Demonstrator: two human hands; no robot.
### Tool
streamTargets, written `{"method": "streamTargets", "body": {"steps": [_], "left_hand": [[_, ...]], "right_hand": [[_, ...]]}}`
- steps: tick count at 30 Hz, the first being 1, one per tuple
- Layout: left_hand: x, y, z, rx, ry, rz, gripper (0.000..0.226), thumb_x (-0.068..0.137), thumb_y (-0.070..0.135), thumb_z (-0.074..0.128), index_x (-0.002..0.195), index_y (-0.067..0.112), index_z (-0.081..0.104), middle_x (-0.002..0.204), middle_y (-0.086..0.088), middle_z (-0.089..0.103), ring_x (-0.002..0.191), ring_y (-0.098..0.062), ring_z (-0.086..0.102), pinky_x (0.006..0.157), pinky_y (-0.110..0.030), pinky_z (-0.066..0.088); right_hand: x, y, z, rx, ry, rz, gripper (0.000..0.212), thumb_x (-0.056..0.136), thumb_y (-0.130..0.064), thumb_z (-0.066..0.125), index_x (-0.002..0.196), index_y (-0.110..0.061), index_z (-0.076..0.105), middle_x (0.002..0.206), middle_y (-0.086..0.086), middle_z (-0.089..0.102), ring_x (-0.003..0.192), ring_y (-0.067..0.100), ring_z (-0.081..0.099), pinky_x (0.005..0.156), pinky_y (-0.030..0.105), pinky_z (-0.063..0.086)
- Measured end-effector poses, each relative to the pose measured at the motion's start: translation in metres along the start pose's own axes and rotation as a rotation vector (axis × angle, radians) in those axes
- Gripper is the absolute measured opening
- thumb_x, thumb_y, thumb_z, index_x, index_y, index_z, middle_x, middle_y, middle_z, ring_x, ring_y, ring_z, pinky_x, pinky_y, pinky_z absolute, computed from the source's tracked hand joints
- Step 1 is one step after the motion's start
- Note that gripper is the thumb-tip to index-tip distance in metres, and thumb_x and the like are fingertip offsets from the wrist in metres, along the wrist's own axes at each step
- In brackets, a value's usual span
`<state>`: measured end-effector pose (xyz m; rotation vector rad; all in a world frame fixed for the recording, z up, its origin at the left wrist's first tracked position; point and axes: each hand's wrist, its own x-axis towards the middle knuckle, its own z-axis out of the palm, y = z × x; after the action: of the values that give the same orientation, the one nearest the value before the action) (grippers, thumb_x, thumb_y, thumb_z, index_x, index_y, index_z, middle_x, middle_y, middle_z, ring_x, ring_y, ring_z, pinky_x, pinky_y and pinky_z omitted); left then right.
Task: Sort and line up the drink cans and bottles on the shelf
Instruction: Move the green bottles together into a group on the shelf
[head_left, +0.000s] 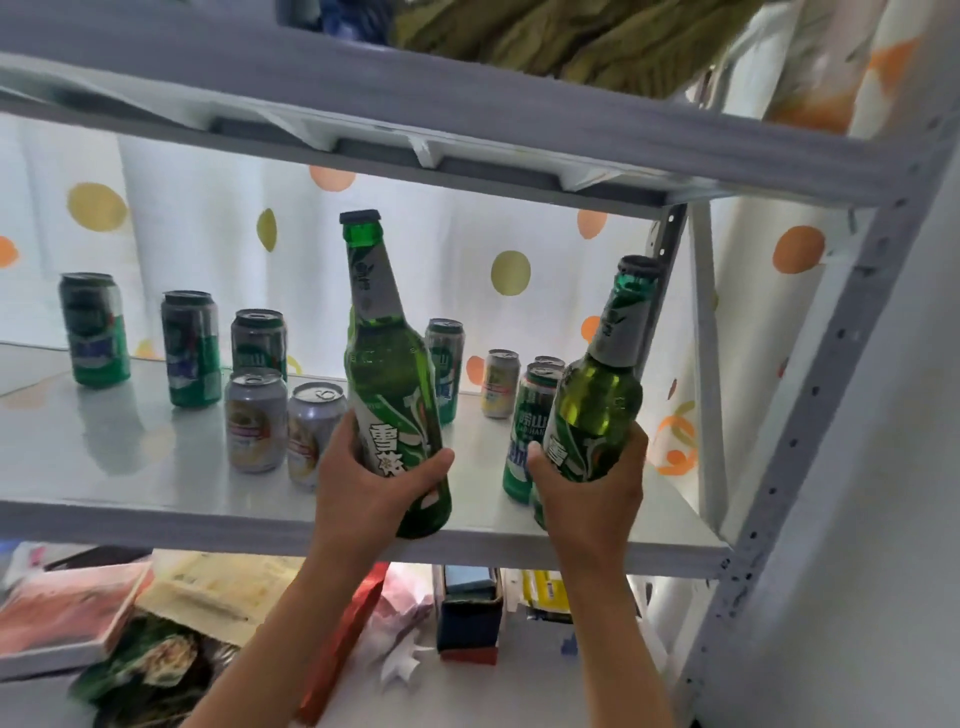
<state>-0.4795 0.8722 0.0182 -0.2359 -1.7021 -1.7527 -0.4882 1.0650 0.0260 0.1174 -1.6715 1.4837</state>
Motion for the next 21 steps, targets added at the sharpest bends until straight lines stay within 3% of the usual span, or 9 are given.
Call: {"method": "streamTargets", "body": {"steps": [3, 8, 12, 15, 18, 21], "left_hand": [[0.001, 0.011, -0.041, 0.001, -0.005, 0.038, 0.066, 0.046, 0.042, 0.091, 0.103, 0.032, 0.061, 0.095, 0.014, 0.072, 0.085, -0.004, 0.07, 0.067, -0.017, 0.055], [0.002, 0.02, -0.148, 0.092, 0.028, 0.069, 0.064, 0.05, 0.043, 0.087, 0.107, 0.042, 0.058, 0.097, 0.02, 0.07, 0.086, 0.001, 0.068, 0.065, -0.01, 0.052], [-0.002, 0.026, -0.256, 0.178, 0.095, 0.012, 0.059, 0.047, 0.046, 0.086, 0.099, 0.05, 0.058, 0.092, 0.019, 0.071, 0.08, 0.001, 0.069, 0.061, -0.011, 0.051], [-0.009, 0.036, -0.333, 0.225, 0.194, -0.008, 0.058, 0.042, 0.048, 0.087, 0.094, 0.051, 0.06, 0.088, 0.019, 0.072, 0.074, 0.001, 0.069, 0.057, -0.01, 0.05], [-0.018, 0.045, -0.4, 0.261, 0.285, -0.029, 0.06, 0.041, 0.049, 0.086, 0.095, 0.048, 0.061, 0.088, 0.019, 0.072, 0.076, 0.002, 0.069, 0.058, -0.008, 0.049], [-0.026, 0.055, -0.469, 0.295, 0.356, -0.071, 0.065, 0.043, 0.045, 0.088, 0.101, 0.037, 0.061, 0.091, 0.015, 0.072, 0.081, -0.003, 0.07, 0.062, -0.014, 0.053]], "right_hand": [[-0.03, -0.031, 0.032, 0.087, -0.14, 0.031, 0.07, 0.064, -0.018, 0.09, 0.12, -0.034, 0.052, 0.102, -0.026, 0.065, 0.092, -0.007, 0.065, 0.075, 0.01, 0.053], [-0.1, -0.072, 0.114, 0.191, -0.405, 0.063, 0.064, 0.058, -0.024, 0.086, 0.116, -0.027, 0.058, 0.097, -0.011, 0.071, 0.088, 0.008, 0.071, 0.075, 0.028, 0.06], [-0.158, -0.103, 0.191, 0.246, -0.557, 0.09, 0.058, 0.055, -0.024, 0.084, 0.107, -0.03, 0.059, 0.091, -0.011, 0.072, 0.082, 0.007, 0.07, 0.067, 0.021, 0.056], [-0.208, -0.132, 0.253, 0.299, -0.678, 0.098, 0.052, 0.056, -0.021, 0.083, 0.101, -0.033, 0.059, 0.089, -0.021, 0.071, 0.077, 0.002, 0.07, 0.063, 0.014, 0.052], [-0.26, -0.158, 0.305, 0.346, -0.776, 0.123, 0.055, 0.056, -0.017, 0.085, 0.104, -0.029, 0.06, 0.091, -0.014, 0.073, 0.081, 0.006, 0.071, 0.068, 0.024, 0.057], [-0.312, -0.182, 0.352, 0.381, -0.86, 0.113, 0.055, 0.06, -0.01, 0.087, 0.102, -0.033, 0.059, 0.09, -0.017, 0.072, 0.079, 0.005, 0.071, 0.066, 0.023, 0.058]]}}
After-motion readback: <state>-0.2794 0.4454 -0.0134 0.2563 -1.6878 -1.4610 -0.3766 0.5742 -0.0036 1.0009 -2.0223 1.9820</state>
